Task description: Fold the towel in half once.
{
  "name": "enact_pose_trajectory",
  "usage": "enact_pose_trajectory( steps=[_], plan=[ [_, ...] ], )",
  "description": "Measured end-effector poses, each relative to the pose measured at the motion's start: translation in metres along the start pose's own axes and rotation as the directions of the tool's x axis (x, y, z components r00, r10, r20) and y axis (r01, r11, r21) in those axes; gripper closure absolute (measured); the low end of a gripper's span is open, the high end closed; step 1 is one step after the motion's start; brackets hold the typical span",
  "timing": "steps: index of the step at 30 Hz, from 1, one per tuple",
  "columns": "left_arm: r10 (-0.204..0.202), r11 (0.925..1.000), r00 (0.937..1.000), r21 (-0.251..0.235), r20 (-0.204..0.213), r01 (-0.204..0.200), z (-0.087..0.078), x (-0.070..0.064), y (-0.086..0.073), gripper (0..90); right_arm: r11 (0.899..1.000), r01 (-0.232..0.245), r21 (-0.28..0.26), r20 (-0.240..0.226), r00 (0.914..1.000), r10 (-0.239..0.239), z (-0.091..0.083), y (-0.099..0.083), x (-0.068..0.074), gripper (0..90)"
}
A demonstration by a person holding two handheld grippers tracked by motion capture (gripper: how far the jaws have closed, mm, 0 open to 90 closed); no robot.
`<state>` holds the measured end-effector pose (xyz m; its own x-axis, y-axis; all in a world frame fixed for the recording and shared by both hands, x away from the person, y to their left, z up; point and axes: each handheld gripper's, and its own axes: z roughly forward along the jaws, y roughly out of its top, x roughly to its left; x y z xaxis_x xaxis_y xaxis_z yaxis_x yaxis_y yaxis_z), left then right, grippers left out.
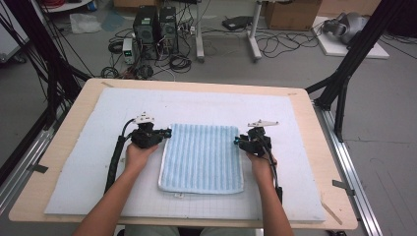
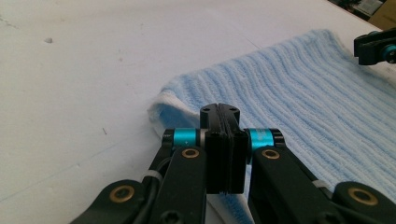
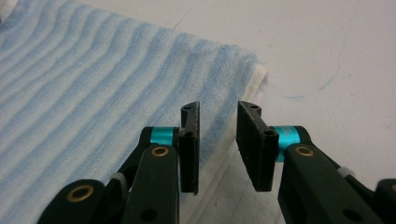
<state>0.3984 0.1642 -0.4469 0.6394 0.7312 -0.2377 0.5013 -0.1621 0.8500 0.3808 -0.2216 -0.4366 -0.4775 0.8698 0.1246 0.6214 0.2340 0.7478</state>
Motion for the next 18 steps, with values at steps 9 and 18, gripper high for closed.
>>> enact_pose_trajectory(
  steps=[9,18],
  plan=[
    [-0.003,0.9999,1.0,-0.01,0.005,0.003,-0.0006,-0.0002,-0.0001,89.0,1.0,-0.01,-0.003,-0.017,0.9998,0.01,0.0007,-0.001,-0.0021,88.1],
    [-0.024,0.9985,0.9997,-0.049,0.011,0.024,-0.0031,0.0019,0.0022,89.3,0.998,0.014,-0.056,0.014,0.9998,-0.013,-0.0045,0.0021,-0.0001,88.9]
  ],
)
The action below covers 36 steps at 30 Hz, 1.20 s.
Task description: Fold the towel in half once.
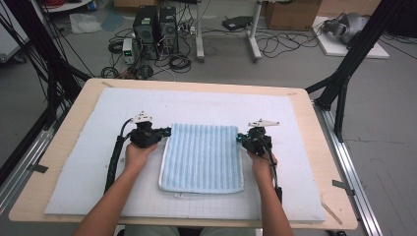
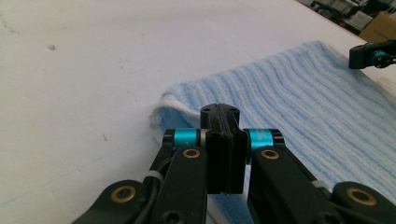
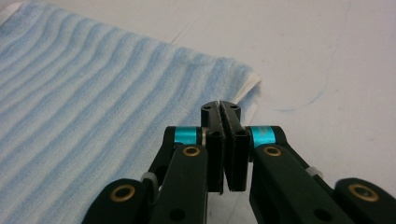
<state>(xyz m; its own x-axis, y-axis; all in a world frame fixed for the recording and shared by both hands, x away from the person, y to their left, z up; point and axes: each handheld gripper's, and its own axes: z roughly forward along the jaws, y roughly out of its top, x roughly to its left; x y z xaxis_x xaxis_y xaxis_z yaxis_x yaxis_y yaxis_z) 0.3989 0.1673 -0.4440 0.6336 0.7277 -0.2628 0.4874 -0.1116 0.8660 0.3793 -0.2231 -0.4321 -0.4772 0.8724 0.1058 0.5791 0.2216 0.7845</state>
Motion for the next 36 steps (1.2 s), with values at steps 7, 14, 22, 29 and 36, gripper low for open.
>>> enact_pose_trajectory(
  steps=[7,14,22,29,36],
  plan=[
    [-0.047,0.9988,0.9983,-0.015,-0.035,0.046,0.005,0.01,0.001,89.3,1.0,-0.009,-0.026,0.023,0.9997,0.01,0.004,0.001,-0.001,88.8],
    [-0.042,0.9989,0.9983,0.021,-0.039,0.043,0.012,0.011,0.003,89.3,0.999,-0.034,-0.023,0.027,0.999,0.035,0.009,-0.001,-0.002,88.7],
    [-0.055,0.9976,0.9957,0.038,-0.075,0.058,0.008,0.009,0.004,73.4,1.0,-0.026,0.01,0.059,0.9979,0.025,0.01,-0.002,-0.002,69.9],
    [0.034,0.9981,0.9944,-0.048,-0.1,-0.038,-0.001,0.001,0.002,52.3,0.998,0.006,-0.069,0.053,0.9986,-0.003,-0.006,-0.002,0.005,63.8],
    [0.136,0.9896,0.9885,-0.038,-0.065,-0.139,0.013,-0.008,0.002,86.0,0.989,0.146,-0.006,0.015,0.9892,-0.146,0.018,0.003,0.018,85.3]
  ],
)
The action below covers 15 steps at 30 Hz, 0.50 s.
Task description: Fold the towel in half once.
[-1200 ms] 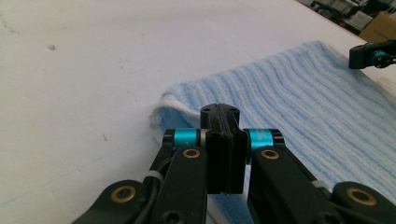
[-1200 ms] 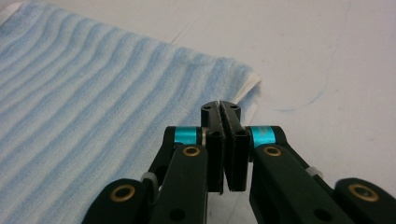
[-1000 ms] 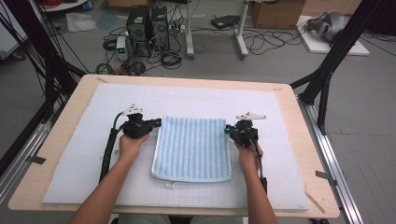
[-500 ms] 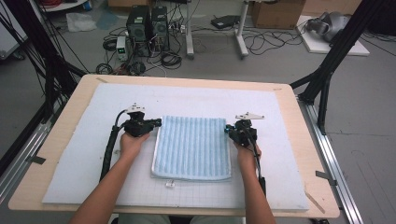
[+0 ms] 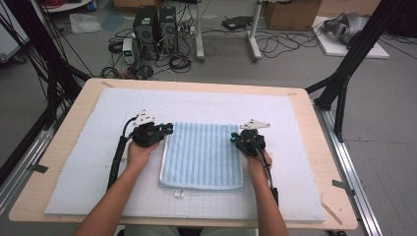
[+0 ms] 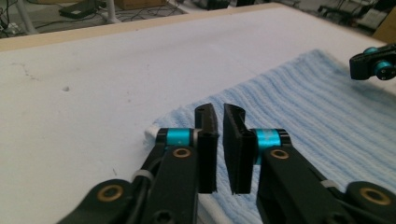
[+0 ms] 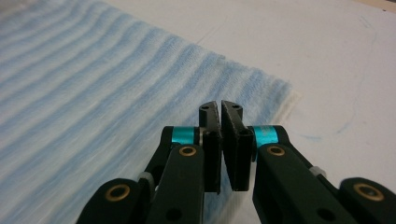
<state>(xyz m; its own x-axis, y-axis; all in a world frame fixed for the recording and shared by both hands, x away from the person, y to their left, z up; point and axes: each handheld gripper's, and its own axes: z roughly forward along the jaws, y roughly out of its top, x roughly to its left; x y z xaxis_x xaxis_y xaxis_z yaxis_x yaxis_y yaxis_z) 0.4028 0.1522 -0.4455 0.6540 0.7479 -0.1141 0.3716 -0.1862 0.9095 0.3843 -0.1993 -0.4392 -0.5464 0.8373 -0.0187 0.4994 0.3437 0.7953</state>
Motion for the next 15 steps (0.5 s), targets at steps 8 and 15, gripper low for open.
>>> enact_pose_trajectory(
  steps=[8,15],
  plan=[
    [-0.114,0.9754,0.9896,0.179,-0.088,0.128,0.02,0.008,0.002,82.4,0.997,-0.041,0.071,0.042,0.9984,0.038,0.026,0.012,-0.008,79.2],
    [-0.102,0.976,0.9907,0.183,-0.09,0.117,0.019,0.008,0.003,79.6,0.994,-0.081,0.07,0.053,0.9956,0.077,0.018,0.009,-0.016,76.0]
  ],
)
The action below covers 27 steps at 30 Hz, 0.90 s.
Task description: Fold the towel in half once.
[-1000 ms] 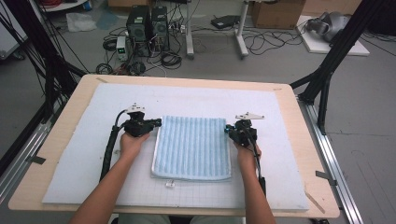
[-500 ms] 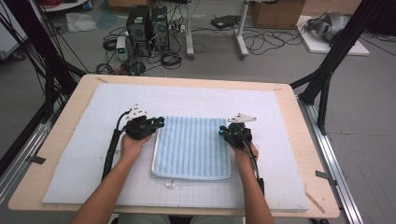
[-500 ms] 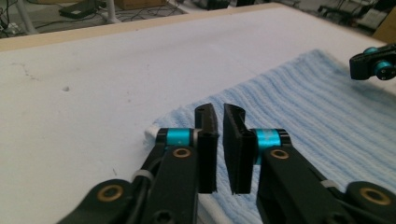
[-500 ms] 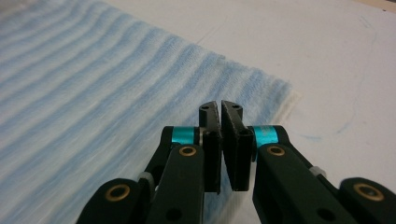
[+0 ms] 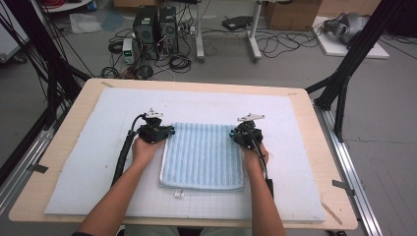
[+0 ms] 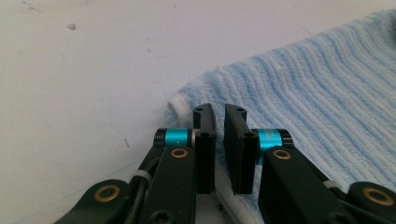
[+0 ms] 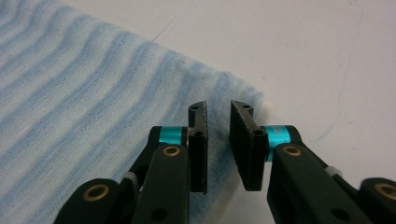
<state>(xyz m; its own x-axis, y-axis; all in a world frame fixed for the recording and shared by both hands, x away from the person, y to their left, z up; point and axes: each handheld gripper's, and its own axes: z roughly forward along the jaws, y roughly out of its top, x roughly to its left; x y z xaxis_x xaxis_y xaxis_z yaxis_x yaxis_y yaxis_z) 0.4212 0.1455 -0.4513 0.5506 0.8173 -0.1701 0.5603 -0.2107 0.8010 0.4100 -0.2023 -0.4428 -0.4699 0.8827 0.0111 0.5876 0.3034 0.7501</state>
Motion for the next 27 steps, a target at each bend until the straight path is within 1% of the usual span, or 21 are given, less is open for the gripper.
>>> enact_pose_trajectory(
  steps=[1,2,3,4,5,6,7,8,10,11,13,15,16,17,18,19,20,21,23,24,27],
  plan=[
    [-0.014,0.9997,0.9998,-0.018,0.015,0.014,-0.003,0.002,0.0,73.9,1.0,-0.003,-0.01,-0.004,1.0,0.003,-0.003,0.0,-0.002,74.7],
    [-0.024,0.999,0.9994,-0.037,0.026,0.025,-0.006,0.005,0.0,63.2,1.0,-0.006,-0.029,-0.014,0.9999,0.006,-0.008,0.0,-0.004,72.8],
    [-0.025,0.9975,0.9988,-0.065,0.043,0.027,-0.008,0.006,0.0,56.8,0.999,-0.017,-0.045,-0.021,0.9997,0.016,-0.013,0.0,-0.006,71.0],
    [-0.008,0.9934,0.9971,-0.113,0.075,0.016,-0.014,0.009,0.0,54.7,0.998,-0.014,-0.06,-0.026,0.9996,0.012,-0.017,0.0,-0.008,68.9],
    [-0.003,0.9878,0.9954,-0.155,0.096,0.018,-0.018,0.009,0.0,49.6,0.996,-0.025,-0.082,-0.037,0.9991,0.022,-0.025,0.0,-0.01,66.0],
    [-0.011,0.982,0.9941,-0.186,0.108,0.031,-0.023,0.01,0.001,44.8,0.995,-0.018,-0.101,-0.037,0.9992,0.014,-0.031,0.001,-0.011,63.0],
    [-0.023,0.9758,0.9917,-0.213,0.127,0.05,-0.027,0.011,0.001,37.7,0.994,-0.006,-0.111,-0.029,0.9996,0.003,-0.037,0.001,-0.011,59.4],
    [-0.029,0.9718,0.9897,-0.228,0.14,0.06,-0.03,0.011,0.002,32.1,0.993,0.007,-0.12,-0.03,0.9995,-0.01,-0.043,0.001,-0.012,56.4],
    [-0.012,0.9658,0.9873,-0.254,0.158,0.053,-0.036,0.01,0.002,23.2,0.989,0.045,-0.138,-0.026,0.9985,-0.049,-0.053,0.001,-0.013,51.4],
    [-0.002,0.9643,0.9848,-0.26,0.174,0.048,-0.039,0.01,0.002,19.1,0.987,0.059,-0.148,-0.039,0.9971,-0.065,-0.058,0.0,-0.014,47.2],
    [0.019,0.9593,0.9795,-0.28,0.2,0.039,-0.046,0.01,0.002,17.0,0.984,0.057,-0.166,-0.05,0.9965,-0.067,-0.068,-0.001,-0.016,32.6],
    [0.028,0.951,0.9802,-0.307,0.196,0.035,-0.054,0.011,0.001,17.0,0.984,0.051,-0.171,-0.06,0.9962,-0.062,-0.076,-0.003,-0.019,25.5],
    [0.031,0.9481,0.9806,-0.316,0.193,0.033,-0.058,0.012,0.001,17.0,0.984,0.052,-0.171,-0.058,0.9963,-0.063,-0.079,-0.004,-0.02,19.3],
    [0.044,0.9496,0.9809,-0.313,0.189,0.018,-0.061,0.013,0.001,16.6,0.984,0.053,-0.17,-0.048,0.9969,-0.062,-0.081,-0.004,-0.021,15.8],
    [0.045,0.9477,0.9808,-0.319,0.19,0.018,-0.064,0.013,0.001,16.5,0.985,0.052,-0.167,-0.04,0.9974,-0.059,-0.083,-0.005,-0.022,12.1],
    [0.057,0.9474,0.9793,-0.32,0.194,0.008,-0.066,0.013,0.001,15.8,0.985,0.05,-0.166,-0.036,0.9978,-0.056,-0.084,-0.006,-0.023,10.9],
    [0.07,0.9458,0.9797,-0.325,0.188,-0.006,-0.069,0.013,0.002,15.4,0.984,0.046,-0.172,-0.035,0.998,-0.053,-0.085,-0.007,-0.023,10.8],
    [0.09,0.9407,0.9795,-0.338,0.18,-0.024,-0.071,0.013,0.002,15.4,0.981,0.054,-0.184,-0.03,0.9977,-0.061,-0.086,-0.008,-0.023,10.9],
    [0.111,0.9321,0.9781,-0.36,0.176,-0.041,-0.073,0.014,0.003,15.4,0.979,0.06,-0.195,-0.02,0.9977,-0.065,-0.089,-0.011,-0.023,10.8],
    [0.117,0.9312,0.9782,-0.361,0.171,-0.049,-0.073,0.014,0.003,15.4,0.978,0.061,-0.199,-0.01,0.9979,-0.065,-0.089,-0.012,-0.024,10.8],
    [0.1,0.942,0.9784,-0.334,0.181,-0.035,-0.073,0.015,0.003,15.6,0.978,0.044,-0.203,-0.006,0.9989,-0.046,-0.092,-0.017,-0.025,10.9]
  ],
)
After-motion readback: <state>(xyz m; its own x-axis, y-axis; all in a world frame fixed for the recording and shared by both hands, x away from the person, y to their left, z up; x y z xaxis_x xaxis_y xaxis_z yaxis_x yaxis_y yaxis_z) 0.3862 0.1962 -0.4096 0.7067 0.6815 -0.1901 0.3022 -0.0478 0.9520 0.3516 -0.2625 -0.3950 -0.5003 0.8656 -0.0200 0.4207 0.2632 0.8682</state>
